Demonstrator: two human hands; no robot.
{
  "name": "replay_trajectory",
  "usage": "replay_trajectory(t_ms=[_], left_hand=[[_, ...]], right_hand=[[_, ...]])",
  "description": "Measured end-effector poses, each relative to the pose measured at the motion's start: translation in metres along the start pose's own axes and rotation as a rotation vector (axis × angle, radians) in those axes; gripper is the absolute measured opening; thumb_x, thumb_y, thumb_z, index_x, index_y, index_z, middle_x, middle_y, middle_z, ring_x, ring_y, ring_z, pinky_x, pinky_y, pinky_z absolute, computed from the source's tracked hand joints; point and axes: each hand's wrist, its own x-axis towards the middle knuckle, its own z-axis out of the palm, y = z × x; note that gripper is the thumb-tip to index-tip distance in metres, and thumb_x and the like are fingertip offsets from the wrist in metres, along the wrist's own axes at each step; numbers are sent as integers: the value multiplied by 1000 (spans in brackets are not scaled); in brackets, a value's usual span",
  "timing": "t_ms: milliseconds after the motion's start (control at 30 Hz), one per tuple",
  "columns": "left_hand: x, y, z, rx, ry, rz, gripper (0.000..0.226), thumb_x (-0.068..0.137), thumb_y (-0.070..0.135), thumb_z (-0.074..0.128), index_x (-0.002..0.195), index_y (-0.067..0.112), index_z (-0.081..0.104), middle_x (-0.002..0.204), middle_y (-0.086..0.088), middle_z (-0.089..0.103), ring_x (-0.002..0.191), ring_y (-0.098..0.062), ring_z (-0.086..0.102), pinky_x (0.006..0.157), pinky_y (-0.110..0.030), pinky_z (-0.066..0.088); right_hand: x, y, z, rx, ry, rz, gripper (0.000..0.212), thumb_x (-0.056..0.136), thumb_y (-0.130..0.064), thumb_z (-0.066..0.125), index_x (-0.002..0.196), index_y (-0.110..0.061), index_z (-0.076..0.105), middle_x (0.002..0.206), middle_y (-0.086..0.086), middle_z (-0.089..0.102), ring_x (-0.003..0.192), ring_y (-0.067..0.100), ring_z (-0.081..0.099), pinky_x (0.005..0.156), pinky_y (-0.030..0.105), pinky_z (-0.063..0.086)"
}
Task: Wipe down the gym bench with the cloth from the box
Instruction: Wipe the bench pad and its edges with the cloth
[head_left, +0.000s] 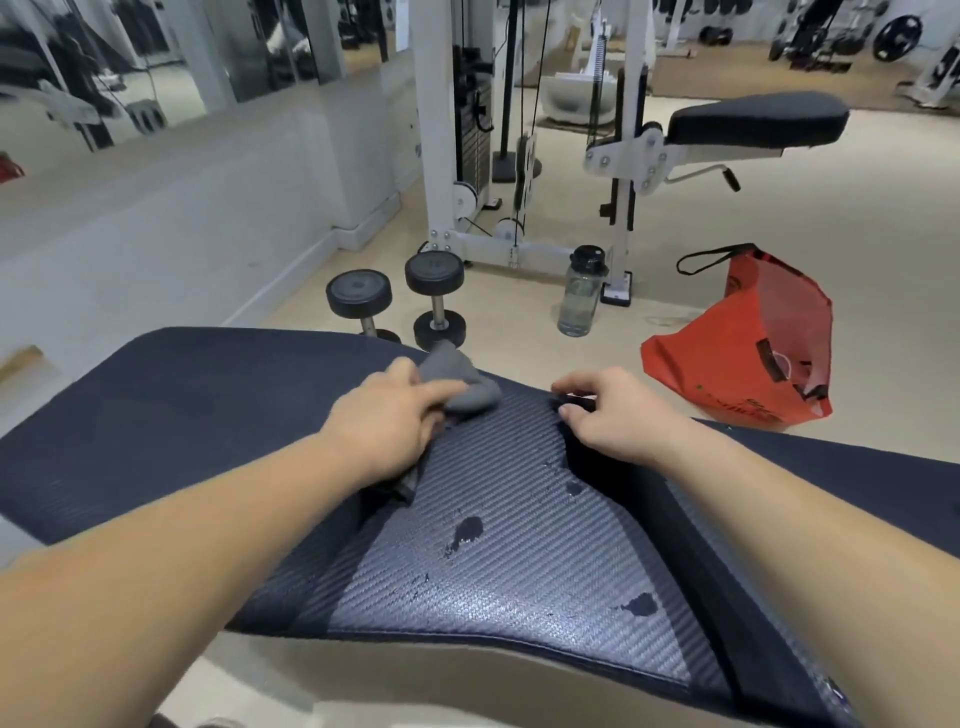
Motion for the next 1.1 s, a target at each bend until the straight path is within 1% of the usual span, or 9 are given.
replay_trajectory(t_ms=[100, 200, 267, 433, 600, 700, 800, 1000, 1100], left_hand=[[-8, 14, 10, -13, 69, -181, 44, 101, 46, 43, 144, 51, 41, 115, -5, 41, 105, -32, 53, 82, -44, 52], [-44, 37, 14, -64, 7, 106, 46, 99, 48, 47, 144, 54, 40, 109, 2, 40, 100, -24, 54, 79, -40, 52], [-42, 27, 9, -54, -51, 176, 45, 99, 49, 47, 143, 57, 40, 105, 5, 39, 97, -21, 55, 78, -38, 52], [-31, 26, 14, -48, 77, -222, 42, 101, 45, 44, 142, 51, 43, 112, -5, 42, 99, -33, 55, 81, -43, 52], [-77, 28, 10, -89, -10, 142, 44, 99, 49, 48, 141, 58, 42, 101, 9, 38, 86, -13, 49, 66, -32, 46], [-68, -6, 3, -41, 20, -71, 42, 99, 48, 47, 139, 58, 44, 103, 3, 40, 92, -25, 57, 75, -38, 50], [-81, 18, 10, -7, 123, -331, 41, 99, 45, 47, 140, 46, 46, 112, -6, 44, 98, -35, 57, 79, -44, 52], [-133, 54, 10, -57, -30, 128, 48, 97, 55, 44, 144, 57, 34, 104, 8, 37, 95, -19, 56, 74, -36, 51], [-110, 29, 8, -31, 12, -75, 46, 98, 52, 46, 143, 57, 38, 101, 6, 35, 93, -23, 57, 71, -34, 46]], right_hand=[[-9, 8, -8, -114, 43, 30, 29, 101, -26, 57, 125, -21, 72, 126, 2, 74, 119, 25, 65, 98, 31, 48], [-11, 19, -10, -177, 54, 50, 28, 101, -25, 57, 122, -18, 74, 125, 4, 74, 119, 28, 65, 99, 35, 51], [-8, 26, -6, -218, 56, 33, 29, 99, -22, 57, 122, -19, 74, 131, 2, 70, 121, 28, 63, 101, 37, 52], [-7, 30, 3, -231, 91, 17, 35, 97, -20, 52, 125, -24, 73, 136, -1, 65, 125, 28, 60, 100, 41, 53], [-10, 34, 3, -193, 98, 9, 37, 98, -19, 52, 130, -23, 71, 138, -4, 64, 129, 25, 57, 104, 37, 50], [-13, 31, 3, -183, 103, 21, 36, 100, -28, 52, 131, -25, 70, 141, -5, 62, 132, 24, 55, 105, 39, 49], [-16, 30, 7, -207, 100, 17, 38, 100, -39, 53, 132, -26, 69, 142, -7, 60, 133, 24, 53, 106, 42, 49], [-14, 26, 7, -198, 155, 40, 31, 98, -42, 57, 119, -26, 75, 134, -5, 64, 127, 24, 57, 100, 38, 51], [-17, 25, 9, -179, 146, 28, 34, 98, -39, 59, 124, -22, 73, 134, -3, 64, 128, 24, 57, 103, 37, 50]])
